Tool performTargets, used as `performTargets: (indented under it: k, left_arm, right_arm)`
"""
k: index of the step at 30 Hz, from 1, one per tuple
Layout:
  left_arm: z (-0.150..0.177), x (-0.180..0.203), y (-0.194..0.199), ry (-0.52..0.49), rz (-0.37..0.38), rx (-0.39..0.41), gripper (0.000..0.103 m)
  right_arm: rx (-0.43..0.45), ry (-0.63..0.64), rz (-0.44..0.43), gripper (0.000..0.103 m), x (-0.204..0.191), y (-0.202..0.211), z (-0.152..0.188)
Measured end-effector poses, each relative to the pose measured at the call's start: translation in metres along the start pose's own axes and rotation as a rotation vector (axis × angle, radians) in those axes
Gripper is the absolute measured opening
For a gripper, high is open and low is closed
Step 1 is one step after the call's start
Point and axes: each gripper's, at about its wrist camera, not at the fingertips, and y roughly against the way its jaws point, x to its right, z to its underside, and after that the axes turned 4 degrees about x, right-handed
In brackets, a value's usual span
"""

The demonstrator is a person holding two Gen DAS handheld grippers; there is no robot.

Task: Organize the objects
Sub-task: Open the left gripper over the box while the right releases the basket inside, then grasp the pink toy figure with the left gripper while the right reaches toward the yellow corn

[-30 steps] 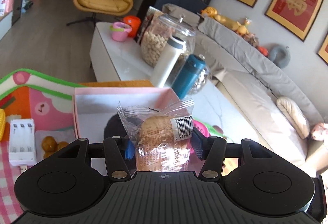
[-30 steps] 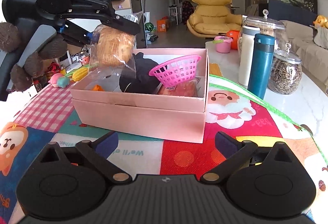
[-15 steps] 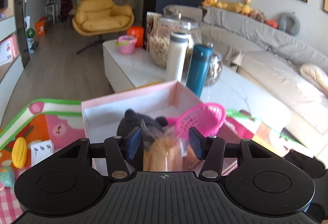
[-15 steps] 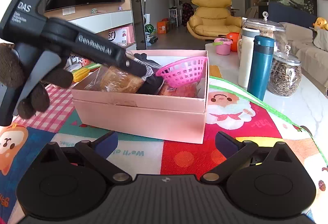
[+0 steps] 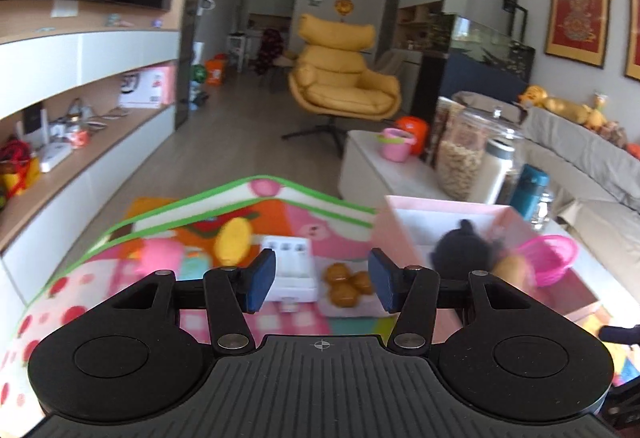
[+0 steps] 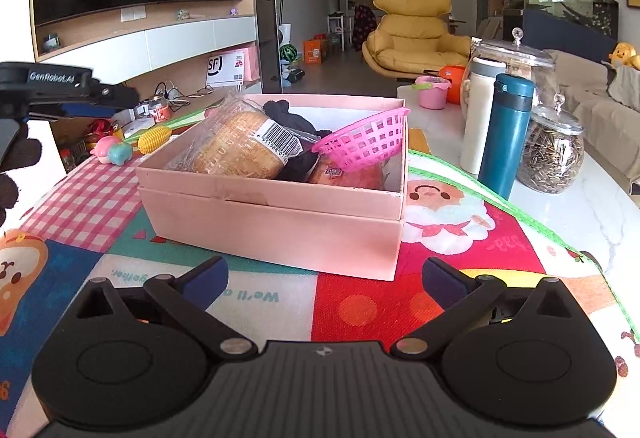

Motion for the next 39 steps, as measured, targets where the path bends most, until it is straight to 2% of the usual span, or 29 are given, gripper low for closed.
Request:
performTargets:
  k: [2,5,8,10,12,16,20,22,23,27,31,35,39]
  left_arm:
    - [0.002,-0.03,-0.008,0.046,-0.084,-0.026,0.056]
    - [0.004,-0.082,-0.018,0.239,-0.157,-0.07,0.056]
    - [0.006,-0.11,-0.029,0.419,-0.163,-0.095,0.056]
    - [0.005,-0.116,-0.04,0.476,-0.147,-0.106,0.056]
    - [0.0,-0.116,-0.053,0.49,-0.142,-0.115,0.056]
    - [-0.011,-0.116,-0.082,0.487,-0.225,-0.127,0.056]
    - [-0.015,-0.108,-0.101,0.446,-0.276,-0.129,0.056]
    - [-0.015,-0.104,-0.101,0.408,-0.28,-0.131,0.051]
    - [-0.013,-0.103,-0.098,0.394,-0.267,-0.131,0.046]
    - [0.002,-0.103,-0.066,0.382,-0.164,-0.139,0.045]
    - [0.025,-0.104,-0.024,0.383,-0.076,-0.154,0.044]
    - [0.045,-0.104,0.016,0.395,0.01,-0.156,0.044]
    - [0.064,-0.106,0.035,0.371,0.042,-0.131,0.044]
  right_arm:
    - [-0.017,0.021,0.023,0.103,-0.004,-0.002,0.0]
    - [-0.041,0.041,0.024,0.103,-0.012,-0.002,-0.001]
    - [-0.048,0.07,-0.002,0.103,-0.028,0.002,-0.005]
    - [-0.045,0.101,-0.025,0.103,-0.04,0.004,-0.012]
    - [-0.035,0.14,-0.037,0.103,-0.052,0.006,-0.018]
    - [-0.005,0.197,-0.064,0.103,-0.07,0.012,-0.032]
    - [0.015,0.226,-0.079,0.103,-0.08,0.013,-0.044]
    - [0.024,0.24,-0.083,0.103,-0.085,0.011,-0.051]
    - [0.03,0.246,-0.083,0.103,-0.088,0.01,-0.054]
    - [0.067,0.278,-0.084,0.103,-0.108,0.004,-0.079]
    - [0.094,0.331,-0.126,0.103,-0.14,-0.014,-0.112]
    - [0.004,0.32,-0.168,0.103,-0.178,-0.064,-0.147]
    - [-0.104,0.228,-0.17,0.103,-0.207,-0.127,-0.169]
